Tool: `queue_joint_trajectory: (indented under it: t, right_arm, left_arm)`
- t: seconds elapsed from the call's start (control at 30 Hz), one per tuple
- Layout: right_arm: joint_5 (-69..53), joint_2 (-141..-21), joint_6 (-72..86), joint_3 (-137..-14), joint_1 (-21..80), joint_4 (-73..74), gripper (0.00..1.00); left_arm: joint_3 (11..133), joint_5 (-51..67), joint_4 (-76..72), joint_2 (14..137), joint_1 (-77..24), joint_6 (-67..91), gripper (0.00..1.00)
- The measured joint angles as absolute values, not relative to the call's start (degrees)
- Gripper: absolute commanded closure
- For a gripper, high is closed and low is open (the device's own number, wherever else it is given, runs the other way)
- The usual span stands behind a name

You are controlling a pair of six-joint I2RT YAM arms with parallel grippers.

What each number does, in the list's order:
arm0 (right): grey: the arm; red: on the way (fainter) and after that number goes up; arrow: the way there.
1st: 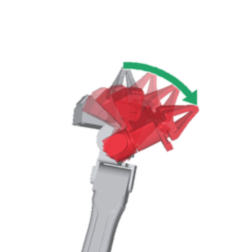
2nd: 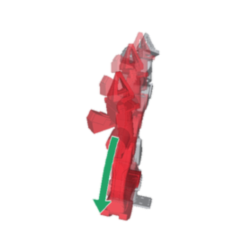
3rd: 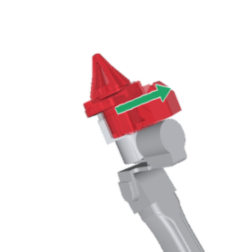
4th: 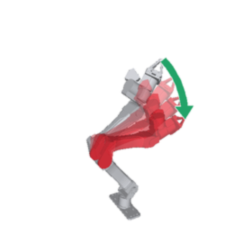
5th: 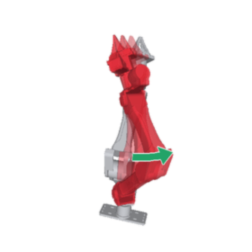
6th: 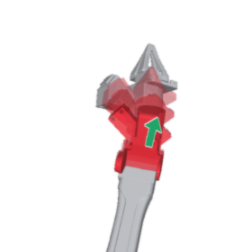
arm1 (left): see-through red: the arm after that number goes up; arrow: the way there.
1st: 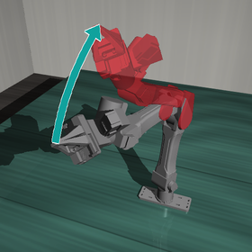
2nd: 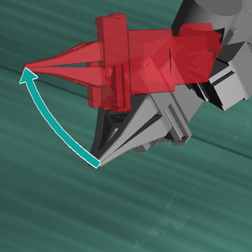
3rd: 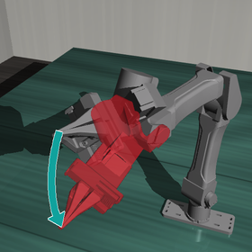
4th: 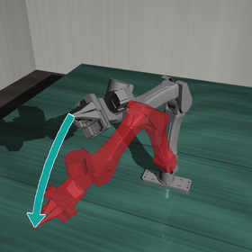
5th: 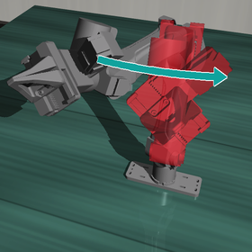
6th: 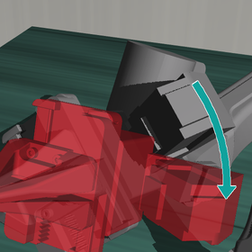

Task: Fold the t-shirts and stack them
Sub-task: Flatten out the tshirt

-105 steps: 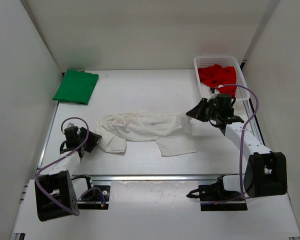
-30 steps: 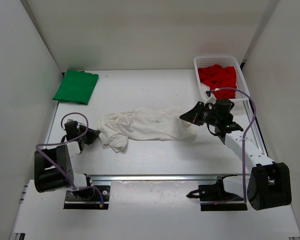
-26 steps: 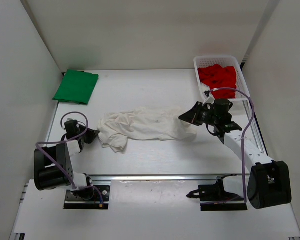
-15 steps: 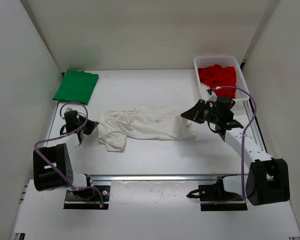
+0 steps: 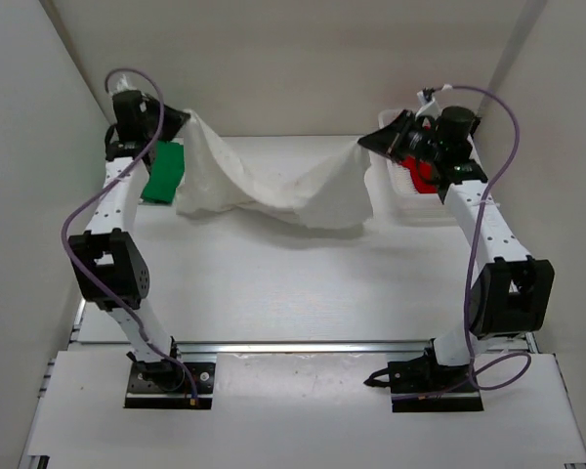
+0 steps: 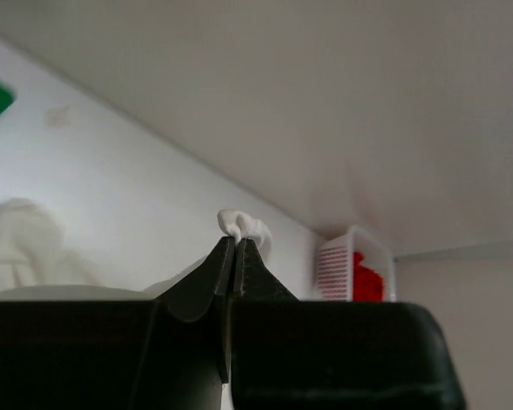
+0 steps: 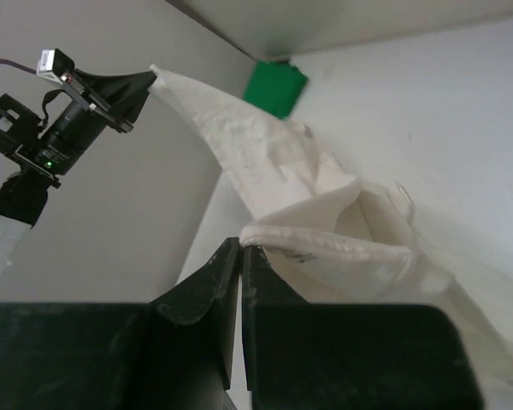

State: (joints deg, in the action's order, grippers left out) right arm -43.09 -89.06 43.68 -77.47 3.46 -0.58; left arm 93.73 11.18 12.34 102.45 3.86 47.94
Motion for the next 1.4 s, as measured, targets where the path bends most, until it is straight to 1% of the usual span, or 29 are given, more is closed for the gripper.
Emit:
queue_joint_trajectory:
  t: [0.07, 0.1, 0.17, 0.2, 0.23, 0.3, 0.33, 0.37, 0.4, 0.43, 0.5, 0.6, 0.73, 0.8, 0.93, 1.03, 1.1, 1.13, 1.2, 1.3, 1.37, 1.4]
  right_arm:
    - [-43.8, -88.7, 43.7, -83.4, 3.3, 1.1, 1.00]
    - [-44.2, -87.6, 43.7, -85.3, 3.3, 1.1, 1.00]
    - [-44.8, -83.4, 43.9, -84.1, 3.1, 0.3, 1.00]
    - [-45.3, -80.3, 44.2, -81.5, 2.8, 0.0, 1.00]
    - [-45.9, -76.5, 44.7, -77.5, 2.4, -1.2, 1.00]
    - [-47.0, -68.4, 44.9, -67.1, 1.2, -3.0, 1.00]
    - [-47.3, -64.9, 45.0, -61.5, 0.3, -3.7, 1.00]
    - [-47.7, -62.1, 45.1, -55.4, -0.7, -4.0, 1.00]
    - [-48.2, -60.0, 45.3, -50.2, -1.7, -4.2, 1.00]
    - [-48.8, -58.3, 45.6, -44.9, -2.9, -4.8, 1.00]
    - [-49.6, -57.7, 46.3, -35.9, -5.7, -5.0, 1.00]
    - [-48.1, -63.2, 46.2, -30.3, -8.1, -2.2, 1.00]
    - [-45.9, -67.3, 45.4, -30.6, -6.7, -2.6, 1.00]
    - [-44.9, -68.9, 44.8, -31.6, -5.8, -3.7, 1.00]
    - [-43.1, -72.2, 44.3, -32.9, -6.0, -6.0, 1.00]
    - [-42.7, -74.2, 44.6, -32.9, -6.8, -7.7, 1.00]
    - [-42.3, -74.6, 44.6, -32.9, -6.7, -8.2, 1.00]
    - [-42.2, -74.7, 44.6, -32.9, -6.6, -8.4, 1.00]
    - [-42.2, -74.7, 44.8, -32.9, -6.4, -8.9, 1.00]
    - [-42.3, -74.7, 44.8, -32.9, -6.2, -9.7, 1.00]
    - [-42.3, -74.7, 44.9, -32.9, -6.0, -10.1, 1.00]
    - [-42.4, -74.7, 44.9, -32.9, -6.0, -10.3, 1.00]
  left_arm:
    - [98.9, 12.7, 12.1, 101.4, 4.1, 48.0, 1.00]
    - [98.1, 13.8, 11.2, 98.6, 5.0, 48.2, 1.00]
    - [91.6, 16.2, 8.8, 90.6, 7.9, 48.9, 1.00]
    - [87.0, 16.9, 6.9, 86.1, 9.6, 49.1, 0.96]
    - [81.8, 16.9, 5.1, 81.7, 11.2, 49.2, 0.93]
    - [68.6, 14.9, 0.8, 72.1, 13.5, 48.6, 0.81]
    - [62.2, 14.1, -0.6, 67.8, 13.5, 48.4, 0.76]
    - [53.7, 13.1, -2.6, 62.7, 13.3, 48.2, 0.65]
    - [46.6, 12.7, -3.0, 58.9, 13.1, 48.1, 0.55]
    - [40.2, 12.2, -3.4, 55.9, 13.1, 48.0, 0.52]
    - [28.3, 9.8, -2.4, 51.7, 13.4, 47.9, 0.50]
    - [18.9, 5.0, 3.0, 49.8, 13.4, 46.9, 0.53]
    - [17.6, 1.3, 5.9, 48.0, 12.7, 45.2, 0.58]
    - [17.8, -0.5, 6.0, 46.8, 11.8, 44.3, 0.54]
    - [17.0, -1.8, 5.2, 46.0, 11.1, 43.6, 0.53]
    - [14.3, -0.8, 2.7, 47.3, 13.5, 45.2, 0.49]
    - [13.5, 0.4, 0.5, 50.7, 16.2, 47.2, 0.48]
    - [13.5, 1.2, -1.2, 53.8, 17.6, 48.2, 0.47]
    - [14.4, 1.8, -3.2, 60.8, 19.2, 49.5, 0.49]
    - [19.4, 2.3, -5.4, 69.3, 19.1, 50.5, 0.49]
    - [22.1, 2.5, -6.5, 73.5, 18.8, 50.6, 0.46]
    - [22.9, 2.5, -6.8, 74.8, 18.7, 50.6, 0.43]
